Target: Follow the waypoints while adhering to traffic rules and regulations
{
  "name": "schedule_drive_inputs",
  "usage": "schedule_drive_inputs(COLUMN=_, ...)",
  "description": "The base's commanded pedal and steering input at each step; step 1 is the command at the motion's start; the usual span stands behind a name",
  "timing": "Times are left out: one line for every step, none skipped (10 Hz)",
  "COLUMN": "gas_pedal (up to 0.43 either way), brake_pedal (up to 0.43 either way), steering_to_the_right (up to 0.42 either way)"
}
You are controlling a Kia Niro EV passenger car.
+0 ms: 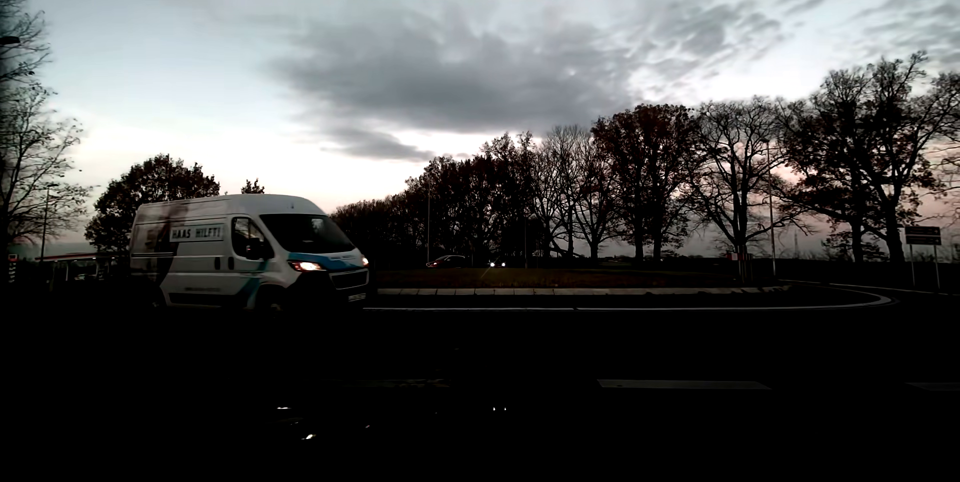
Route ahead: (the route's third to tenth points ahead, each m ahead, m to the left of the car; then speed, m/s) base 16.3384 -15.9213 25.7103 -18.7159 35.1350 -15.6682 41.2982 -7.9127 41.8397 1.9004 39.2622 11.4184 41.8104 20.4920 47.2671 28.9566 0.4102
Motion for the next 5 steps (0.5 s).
schedule_drive_inputs(gas_pedal=0.000, brake_pedal=0.000, steering_to_the_right=0.227)
schedule_drive_inputs(gas_pedal=0.000, brake_pedal=0.000, steering_to_the_right=0.230)
schedule_drive_inputs(gas_pedal=0.020, brake_pedal=0.000, steering_to_the_right=0.232)
schedule_drive_inputs(gas_pedal=0.110, brake_pedal=0.000, steering_to_the_right=0.235)
schedule_drive_inputs(gas_pedal=0.110, brake_pedal=0.000, steering_to_the_right=0.237)
